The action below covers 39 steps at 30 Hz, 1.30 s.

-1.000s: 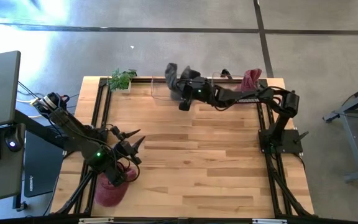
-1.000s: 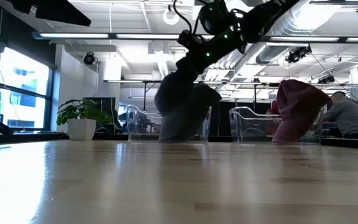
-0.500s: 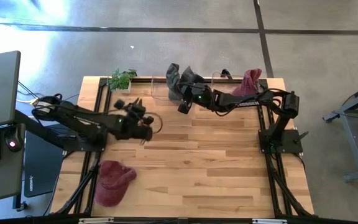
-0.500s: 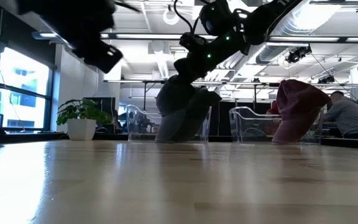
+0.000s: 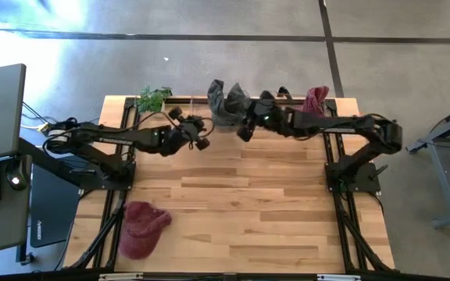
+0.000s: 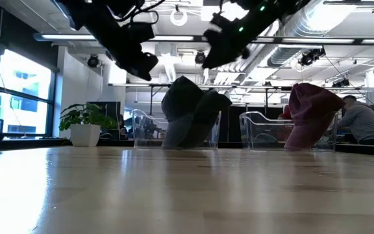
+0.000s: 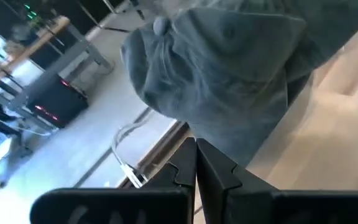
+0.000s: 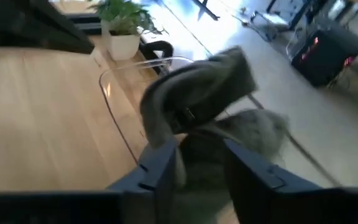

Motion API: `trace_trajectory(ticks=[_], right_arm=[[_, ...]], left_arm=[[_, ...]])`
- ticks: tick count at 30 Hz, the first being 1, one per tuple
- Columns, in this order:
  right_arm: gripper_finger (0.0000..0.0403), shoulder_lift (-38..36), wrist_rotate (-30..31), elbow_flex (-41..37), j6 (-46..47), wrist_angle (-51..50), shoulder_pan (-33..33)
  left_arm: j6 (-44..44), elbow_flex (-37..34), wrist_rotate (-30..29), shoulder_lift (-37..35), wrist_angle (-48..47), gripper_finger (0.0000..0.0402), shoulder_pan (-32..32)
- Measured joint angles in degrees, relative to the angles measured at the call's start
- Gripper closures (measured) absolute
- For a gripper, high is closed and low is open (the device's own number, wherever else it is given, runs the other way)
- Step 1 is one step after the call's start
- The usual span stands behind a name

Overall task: Pick & Place hat
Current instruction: Put the black cap into the left transparent bin

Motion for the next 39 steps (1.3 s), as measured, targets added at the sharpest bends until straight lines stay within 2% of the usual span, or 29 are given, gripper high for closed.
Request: trace_trajectory(ticks=[2, 4, 6, 8, 11, 15, 19, 25, 26, 29, 35, 39], right_arm=[[0.025, -3.2, -2.8, 0.0, 3.7, -3.9, -2.1], [0.0221, -5.2, -10.0, 0.1, 8.1, -7.5, -5.9], [0.0195, -5.6, -18.4, 0.1, 11.9, -9.8, -10.2], [0.0174, -4.6, -23.5, 0.1, 14.7, -10.9, -13.8], [0.0158, -1.4, -29.4, 0.1, 17.2, -10.1, -17.3], [0.0162, 4.0, -39.7, 0.0, 18.6, -5.8, -19.3], [0.0211, 6.9, -46.2, 0.0, 19.2, 0.9, -20.1], [0.0377, 6.8, -53.8, 0.0, 23.1, 9.7, -20.8], [0.0388, 6.6, -54.0, 0.0, 24.0, 11.0, -21.0], [0.0376, 6.5, -53.1, 0.0, 29.9, 16.1, -21.8], [0.0396, 6.4, -39.6, 0.0, 32.1, 13.2, -22.3], [0.0372, 6.4, -34.5, 0.0, 30.8, 8.5, -21.0]], left_arm=[[-0.7, -0.1, 3.2, 0.0, -1.8, 0.04, 2.8], [-1.3, -0.2, 6.4, 0.2, -2.5, 0.04, 5.6], [-1.3, -0.1, 7.1, 0.7, -1.3, 0.0401, 7.6], [-1.0, -0.1, 7.4, 0.9, -1.9, 0.0401, 9.1], [-0.6, -0.2, 10.5, 0.9, -1.1, 0.0401, 11.1], [3.3, -0.1, 16.0, 4.5, 2.6, 0.0401, 12.1], [6.4, -0.1, 15.2, 8.3, 9.7, 0.0401, 12.0], [11.6, -0.1, 15.5, 13.4, 20.1, 0.0401, 11.9], [12.5, -0.1, 16.1, 13.6, 21.1, 0.0401, 11.9], [16.4, -0.1, 19.8, 14.1, 25.3, 0.0401, 11.9], [22.1, -0.1, 29.0, 14.1, 31.7, 0.0401, 11.9], [23.9, -0.1, 30.5, 14.1, 32.9, 0.0401, 11.9]])
